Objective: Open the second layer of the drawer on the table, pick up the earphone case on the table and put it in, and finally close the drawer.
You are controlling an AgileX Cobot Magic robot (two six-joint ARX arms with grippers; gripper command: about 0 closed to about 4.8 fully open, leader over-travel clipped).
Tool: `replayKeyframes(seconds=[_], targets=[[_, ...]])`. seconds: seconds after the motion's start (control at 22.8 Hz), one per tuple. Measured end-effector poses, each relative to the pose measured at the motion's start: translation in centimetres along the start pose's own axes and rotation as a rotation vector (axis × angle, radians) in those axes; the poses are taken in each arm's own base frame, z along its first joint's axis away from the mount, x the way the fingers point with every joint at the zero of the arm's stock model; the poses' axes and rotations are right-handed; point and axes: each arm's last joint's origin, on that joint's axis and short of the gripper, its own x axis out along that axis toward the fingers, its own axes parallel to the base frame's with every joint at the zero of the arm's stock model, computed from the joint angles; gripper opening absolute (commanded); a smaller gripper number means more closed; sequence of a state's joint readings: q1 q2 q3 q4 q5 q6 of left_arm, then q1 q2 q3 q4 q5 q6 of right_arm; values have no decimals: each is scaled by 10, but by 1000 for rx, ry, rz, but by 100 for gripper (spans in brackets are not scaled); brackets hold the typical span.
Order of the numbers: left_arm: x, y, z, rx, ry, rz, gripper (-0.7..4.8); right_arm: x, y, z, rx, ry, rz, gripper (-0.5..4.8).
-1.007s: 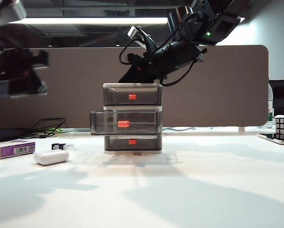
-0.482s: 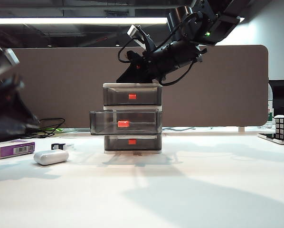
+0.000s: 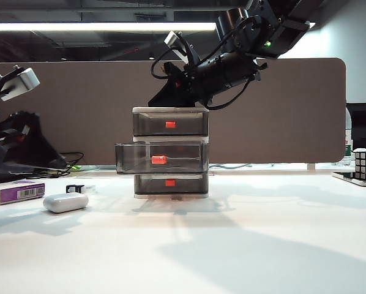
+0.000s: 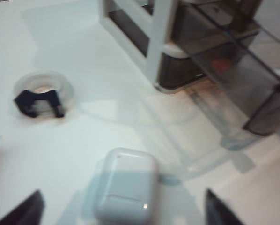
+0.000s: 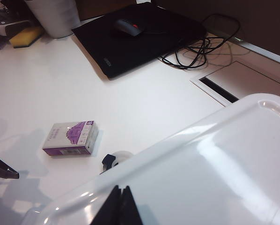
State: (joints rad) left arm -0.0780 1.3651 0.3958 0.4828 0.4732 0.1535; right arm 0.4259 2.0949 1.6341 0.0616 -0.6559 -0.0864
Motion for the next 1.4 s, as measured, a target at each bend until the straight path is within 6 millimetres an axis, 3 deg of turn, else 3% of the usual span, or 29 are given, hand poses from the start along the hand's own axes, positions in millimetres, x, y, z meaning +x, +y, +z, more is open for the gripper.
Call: replayKeyframes(seconds=[0.13, 0.39, 0.66, 1.05, 1.4], targets=[[1, 1, 0, 53, 8, 32, 479, 0, 0, 0, 0, 0, 2, -5], [21, 9, -11, 36, 85, 12, 479, 0, 0, 0, 12, 0, 4, -5], [34, 14, -6, 61, 81, -7, 479, 0, 0, 0, 14, 0, 5, -5], [45, 3, -14, 167, 122, -53, 479, 0, 0, 0, 15, -1, 8, -5], [55, 7, -16, 189, 126, -18, 479, 0, 0, 0, 15, 0, 7, -5]])
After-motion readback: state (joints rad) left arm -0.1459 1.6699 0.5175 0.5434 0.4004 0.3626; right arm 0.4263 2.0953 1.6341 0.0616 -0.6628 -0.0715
